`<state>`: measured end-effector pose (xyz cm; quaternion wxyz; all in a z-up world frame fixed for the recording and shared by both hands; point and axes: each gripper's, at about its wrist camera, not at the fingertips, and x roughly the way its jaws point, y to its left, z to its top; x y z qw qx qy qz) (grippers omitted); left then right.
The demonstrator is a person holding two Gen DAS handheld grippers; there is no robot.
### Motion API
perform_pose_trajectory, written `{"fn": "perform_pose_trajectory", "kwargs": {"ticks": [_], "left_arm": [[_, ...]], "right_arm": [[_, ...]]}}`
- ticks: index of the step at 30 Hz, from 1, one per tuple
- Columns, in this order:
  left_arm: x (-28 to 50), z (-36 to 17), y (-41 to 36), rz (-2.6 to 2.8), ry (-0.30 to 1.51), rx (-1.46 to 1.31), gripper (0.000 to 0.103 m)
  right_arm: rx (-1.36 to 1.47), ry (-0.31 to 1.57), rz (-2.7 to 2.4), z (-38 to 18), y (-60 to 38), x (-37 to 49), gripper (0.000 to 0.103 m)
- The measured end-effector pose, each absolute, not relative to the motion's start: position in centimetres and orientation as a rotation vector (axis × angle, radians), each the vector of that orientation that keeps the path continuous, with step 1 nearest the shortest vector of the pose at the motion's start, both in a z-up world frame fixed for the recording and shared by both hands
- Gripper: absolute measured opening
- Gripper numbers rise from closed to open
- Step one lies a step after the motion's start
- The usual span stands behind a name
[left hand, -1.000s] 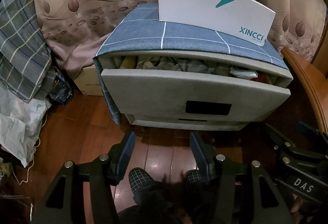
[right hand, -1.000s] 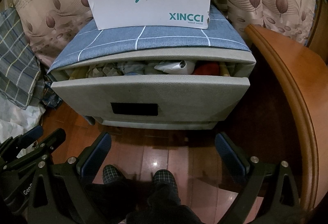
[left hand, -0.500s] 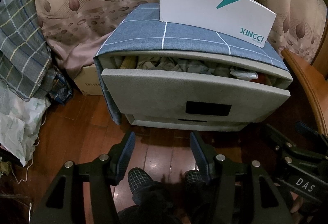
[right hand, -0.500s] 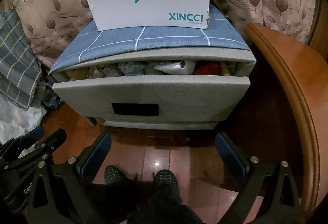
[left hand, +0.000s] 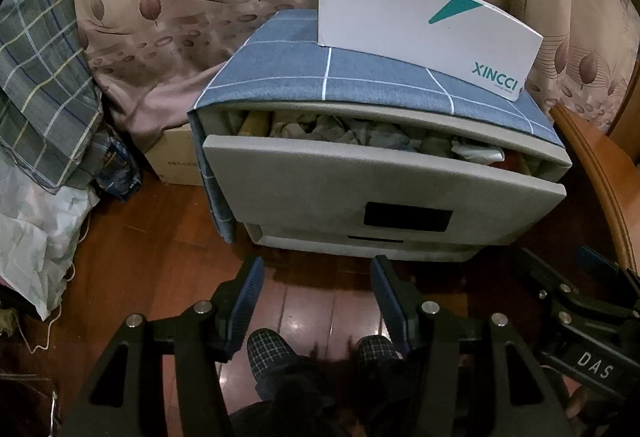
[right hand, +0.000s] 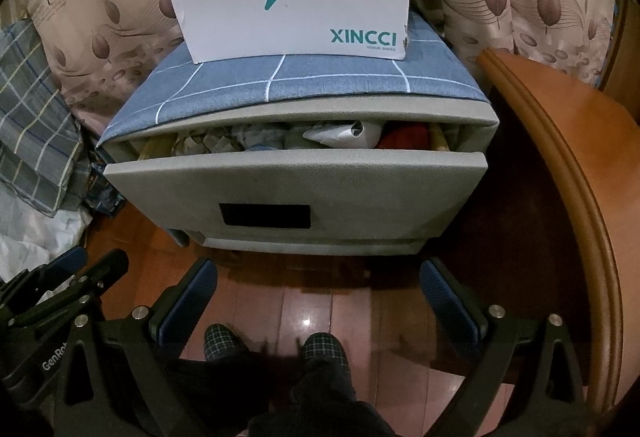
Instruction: Take underwear out of drawer
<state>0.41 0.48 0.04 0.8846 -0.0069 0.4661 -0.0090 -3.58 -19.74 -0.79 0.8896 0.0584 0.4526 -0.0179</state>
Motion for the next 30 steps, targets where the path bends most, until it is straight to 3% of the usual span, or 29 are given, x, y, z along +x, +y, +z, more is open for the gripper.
{"fn": "perform_pose_trajectory", "kwargs": {"ticks": [15, 30], "left_arm": [[0.6, 1.0, 1.3, -0.035, 0.929, -0.046, 0.057], [8.4, 0.8, 2.8, -0.078, 0.883, 0.034, 0.057]], "right_arm": [[0.178, 0.945, 0.004, -0.4, -20.5, -3.5, 0.1], [0.072, 0.931, -0.017, -0.4, -23.1, 3.5, 0.1]]}}
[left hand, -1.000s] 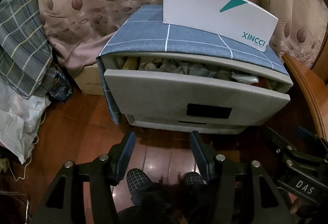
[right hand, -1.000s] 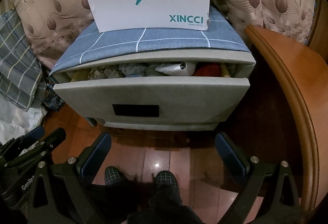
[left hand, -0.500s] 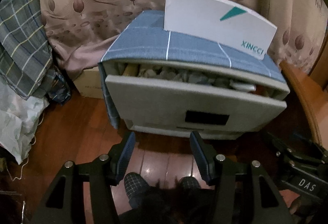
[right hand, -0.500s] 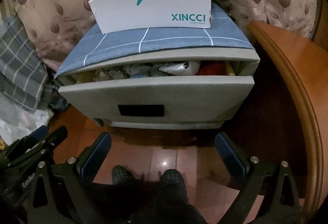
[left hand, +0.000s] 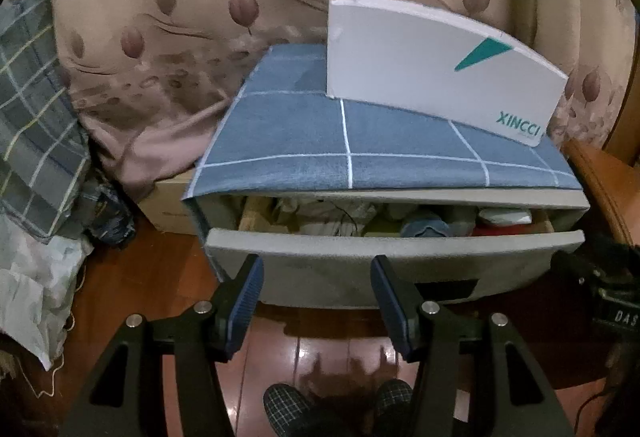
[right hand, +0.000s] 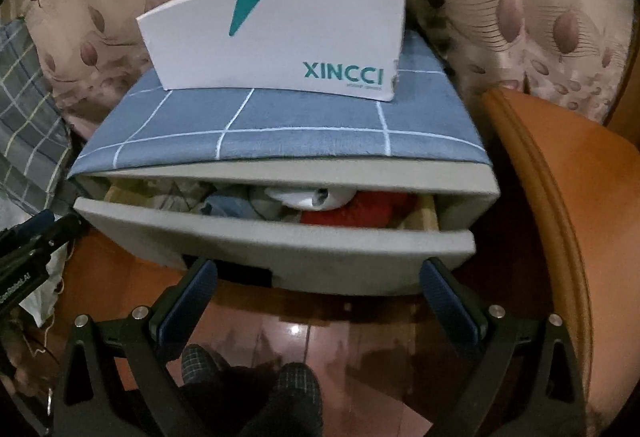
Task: Take underwear out of drawer
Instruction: 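Move both tools forward over the open drawer of clothes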
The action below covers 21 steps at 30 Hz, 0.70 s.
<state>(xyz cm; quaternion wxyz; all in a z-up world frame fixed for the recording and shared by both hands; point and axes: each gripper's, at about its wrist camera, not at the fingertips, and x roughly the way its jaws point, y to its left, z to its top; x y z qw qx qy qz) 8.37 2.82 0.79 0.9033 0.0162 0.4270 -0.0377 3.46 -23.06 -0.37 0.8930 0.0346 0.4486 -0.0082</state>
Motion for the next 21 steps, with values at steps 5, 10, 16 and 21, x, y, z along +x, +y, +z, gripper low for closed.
{"fn": "perform_pose_trajectory", "kwargs": {"ticks": [5, 10, 16, 21], "left_arm": [[10.9, -1.0, 2.7, -0.078, 0.897, 0.049, 0.057], [12.8, -2.4, 2.4, -0.085, 0.901, 0.04, 0.057], [14.5, -3.6, 1.9, -0.098, 0.908, 0.043, 0.057], [15.5, -4.4, 1.6, -0.114, 0.91, 0.047, 0.057]], "right_arm": [[0.056, 0.933, -0.019, -1.4, -22.9, 6.4, 0.1], [0.038, 0.927, -0.029, -2.5, -23.0, 8.2, 0.1], [0.043, 0.936, -0.027, -3.6, -23.4, 9.2, 0.1], [0.072, 0.954, -0.032, -4.4, -23.9, 10.5, 0.1]]}}
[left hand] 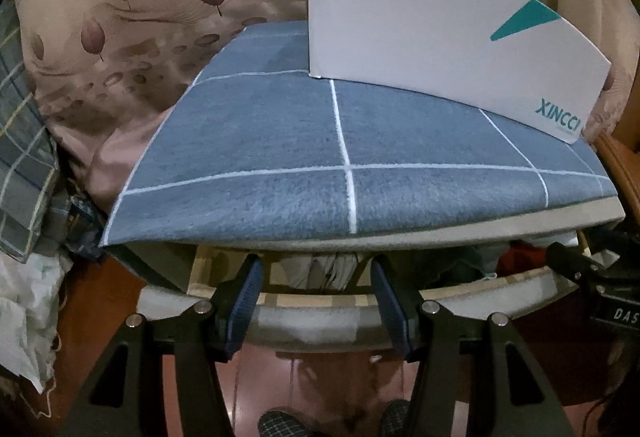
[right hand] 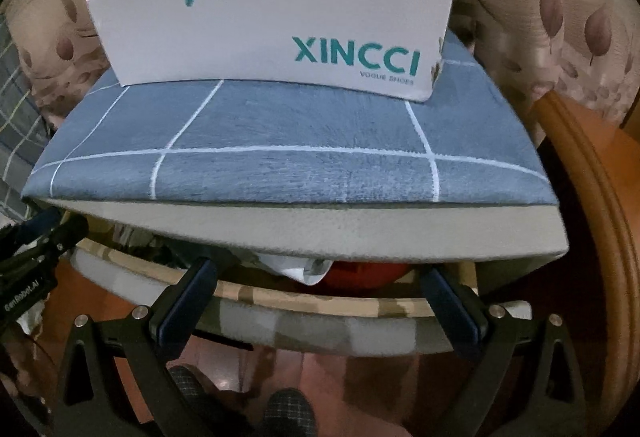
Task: Take underwear out of drawer
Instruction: 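Move both tools forward over the open drawer of clothes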
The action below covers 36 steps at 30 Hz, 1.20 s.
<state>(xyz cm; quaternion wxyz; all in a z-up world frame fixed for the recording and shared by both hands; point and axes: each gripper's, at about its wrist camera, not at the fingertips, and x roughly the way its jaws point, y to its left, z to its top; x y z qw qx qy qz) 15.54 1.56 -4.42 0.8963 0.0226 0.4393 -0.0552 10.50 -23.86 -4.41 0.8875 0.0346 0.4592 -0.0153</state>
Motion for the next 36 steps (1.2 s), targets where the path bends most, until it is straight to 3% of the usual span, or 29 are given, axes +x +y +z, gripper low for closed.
{"fn": "perform_pose_trajectory", "kwargs": {"ticks": [11, 36], "left_arm": [[16.6, -5.1, 1.3, -0.122, 0.991, 0.063, 0.058], [6.8, -5.8, 2.9, -0.215, 1.175, 0.056, 0.059]], "right_arm": [[0.102, 1.02, -0.04, -5.1, -24.2, 11.9, 0.1], [0.144, 1.27, -0.002, -6.0, -25.5, 3.7, 0.101]]}}
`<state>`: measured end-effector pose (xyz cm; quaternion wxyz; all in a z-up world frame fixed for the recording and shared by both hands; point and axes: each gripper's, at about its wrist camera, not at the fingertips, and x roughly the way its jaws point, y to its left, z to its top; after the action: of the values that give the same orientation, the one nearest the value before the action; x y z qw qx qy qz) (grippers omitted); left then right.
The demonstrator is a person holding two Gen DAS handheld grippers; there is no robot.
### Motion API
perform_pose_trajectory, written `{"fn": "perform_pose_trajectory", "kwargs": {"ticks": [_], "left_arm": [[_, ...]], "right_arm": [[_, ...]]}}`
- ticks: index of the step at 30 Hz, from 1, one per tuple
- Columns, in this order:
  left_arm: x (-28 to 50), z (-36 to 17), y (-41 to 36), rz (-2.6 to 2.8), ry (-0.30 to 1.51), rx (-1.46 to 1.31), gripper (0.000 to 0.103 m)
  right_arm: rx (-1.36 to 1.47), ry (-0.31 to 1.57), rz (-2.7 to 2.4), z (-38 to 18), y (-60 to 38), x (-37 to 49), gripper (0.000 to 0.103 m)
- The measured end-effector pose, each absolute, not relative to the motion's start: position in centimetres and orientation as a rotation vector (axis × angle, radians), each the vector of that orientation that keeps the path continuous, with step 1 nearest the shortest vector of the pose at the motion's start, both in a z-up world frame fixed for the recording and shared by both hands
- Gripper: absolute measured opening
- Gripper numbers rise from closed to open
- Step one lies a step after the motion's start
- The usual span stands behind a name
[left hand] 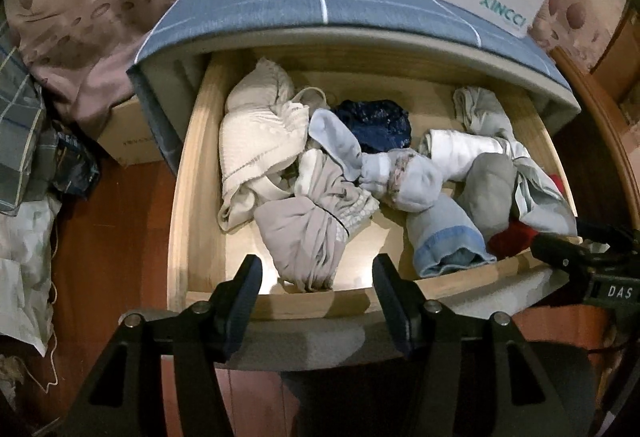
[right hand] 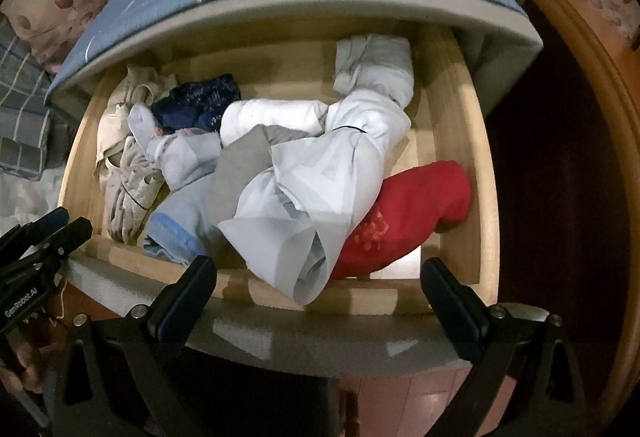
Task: Take underwear out of drawer
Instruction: 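Move both tools forward over the open drawer of clothes, then grasp the white rolled underwear with the right tool while the left grasps beige underwear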
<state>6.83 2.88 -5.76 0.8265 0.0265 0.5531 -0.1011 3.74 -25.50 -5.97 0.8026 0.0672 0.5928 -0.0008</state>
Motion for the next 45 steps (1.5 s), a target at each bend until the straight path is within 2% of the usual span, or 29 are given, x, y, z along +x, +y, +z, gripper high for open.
{"fn": "perform_pose_trajectory", "kwargs": {"ticks": [14, 20, 25, 32, 45], "left_arm": [[6.7, -5.1, 2.5, -0.226, 1.186, 0.055, 0.059], [8.0, -2.0, 4.3, -0.249, 1.145, 0.006, 0.059], [9.9, -1.1, 4.8, -0.289, 1.199, 0.012, 0.059], [11.3, -3.5, 3.2, -0.326, 1.314, 0.07, 0.059], [14.0, -10.0, 1.3, -0.298, 1.494, 0.081, 0.059]], "right_arm": [[0.101, 1.298, 0.034, -5.6, -24.7, 4.9, 0.1], [0.069, 1.264, 0.088, -2.6, -24.4, 5.7, 0.1], [0.07, 1.295, 0.069, -0.3, -25.6, 7.9, 0.1], [0.125, 1.355, 0.063, 0.2, -26.2, 7.5, 0.1], [0.216, 1.454, 0.041, -4.0, -27.4, 9.0, 0.1]]}}
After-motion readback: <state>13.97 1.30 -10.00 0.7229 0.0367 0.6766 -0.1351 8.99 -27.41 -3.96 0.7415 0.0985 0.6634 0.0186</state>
